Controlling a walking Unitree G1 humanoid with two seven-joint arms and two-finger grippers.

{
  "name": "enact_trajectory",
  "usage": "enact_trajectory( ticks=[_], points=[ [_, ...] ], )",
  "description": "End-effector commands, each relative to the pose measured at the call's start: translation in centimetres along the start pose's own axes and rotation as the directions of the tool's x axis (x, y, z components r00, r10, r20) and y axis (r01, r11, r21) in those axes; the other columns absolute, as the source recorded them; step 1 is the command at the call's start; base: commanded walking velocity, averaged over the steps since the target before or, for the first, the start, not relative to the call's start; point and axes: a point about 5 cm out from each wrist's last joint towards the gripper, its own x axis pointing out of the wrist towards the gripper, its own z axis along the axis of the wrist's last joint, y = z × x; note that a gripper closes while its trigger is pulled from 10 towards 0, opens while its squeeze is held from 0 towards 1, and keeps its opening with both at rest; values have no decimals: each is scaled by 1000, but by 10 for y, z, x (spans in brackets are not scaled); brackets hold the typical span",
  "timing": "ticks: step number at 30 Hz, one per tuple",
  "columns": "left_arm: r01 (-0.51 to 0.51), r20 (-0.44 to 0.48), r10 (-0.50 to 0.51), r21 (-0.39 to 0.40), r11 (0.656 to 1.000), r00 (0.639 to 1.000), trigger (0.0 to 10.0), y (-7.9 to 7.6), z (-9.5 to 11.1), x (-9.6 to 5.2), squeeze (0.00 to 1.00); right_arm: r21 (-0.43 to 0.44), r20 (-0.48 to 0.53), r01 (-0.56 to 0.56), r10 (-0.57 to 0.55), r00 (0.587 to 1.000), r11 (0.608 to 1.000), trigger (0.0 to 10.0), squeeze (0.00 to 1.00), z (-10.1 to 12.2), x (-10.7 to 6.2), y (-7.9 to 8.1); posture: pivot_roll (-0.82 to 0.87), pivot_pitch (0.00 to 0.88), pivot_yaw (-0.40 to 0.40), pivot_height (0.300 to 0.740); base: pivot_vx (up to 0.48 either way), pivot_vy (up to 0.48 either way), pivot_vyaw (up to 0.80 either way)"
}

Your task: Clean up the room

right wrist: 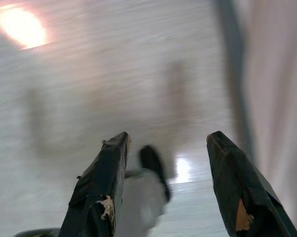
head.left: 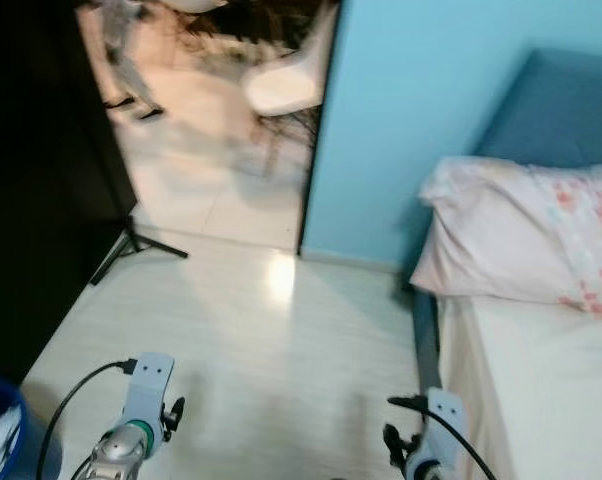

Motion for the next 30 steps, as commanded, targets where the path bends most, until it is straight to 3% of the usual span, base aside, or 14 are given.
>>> enact_trajectory(
  ticks=[1,2,6,20,30],
  points=[
    [-6,-50,6,-1,1000,999,10000,4,-16,-5,0,-27,-2,-1,1,1000,1000,10000,0,-3,-1,2,50,10,45,706,0,0,-750],
    [2,-46,-2,4,1000,999,10000,3,-15,-5,0,-75,1,-14,14,1000,997,10000,0,-4,-2,3,49,11,46,706,0,0,-750],
    [7,-28,-7,6,1000,1000,10000,2,-13,-4,0,-111,23,-41,44,999,993,10000,0,-2,-2,7,47,13,42,706,0,0,-750],
    [-5,0,5,-20,1000,1000,10000,-3,-10,-3,0,-128,50,-48,55,997,991,10000,0,8,2,11,59,13,28,706,0,0,-737],
    [0,10,0,-18,1000,1000,10000,-4,-9,-3,0,-151,47,-63,71,996,987,10000,0,6,1,15,59,15,28,706,-360,0,0]
  ],
)
